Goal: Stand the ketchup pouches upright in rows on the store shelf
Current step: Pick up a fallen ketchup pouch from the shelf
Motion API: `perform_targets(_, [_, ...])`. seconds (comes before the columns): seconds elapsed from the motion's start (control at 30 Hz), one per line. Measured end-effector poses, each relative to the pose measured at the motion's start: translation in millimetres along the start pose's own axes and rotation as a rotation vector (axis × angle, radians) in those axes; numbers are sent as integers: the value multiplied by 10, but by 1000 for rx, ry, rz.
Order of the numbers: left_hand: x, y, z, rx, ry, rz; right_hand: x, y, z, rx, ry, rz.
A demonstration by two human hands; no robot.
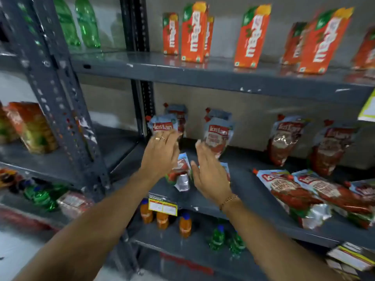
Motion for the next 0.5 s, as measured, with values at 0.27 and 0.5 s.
perform_targets(0.27, [-997,1264,-825,1735,625,-757,-1540,141,671,-734,-47,-569])
perform_targets(0.5, [-1406,1417,-1130,1857,748,-667,-1826,120,1030,-1070,-203,-344])
Point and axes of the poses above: each hand's wrist, its own y-axis away from the middle knuckle, its own x-axis out of the back of the hand, z = x × y, the point moved 9 cm from there along -y, towards the middle knuckle, and after that the axes turned 14 degrees about z, right-handed, at the moved point
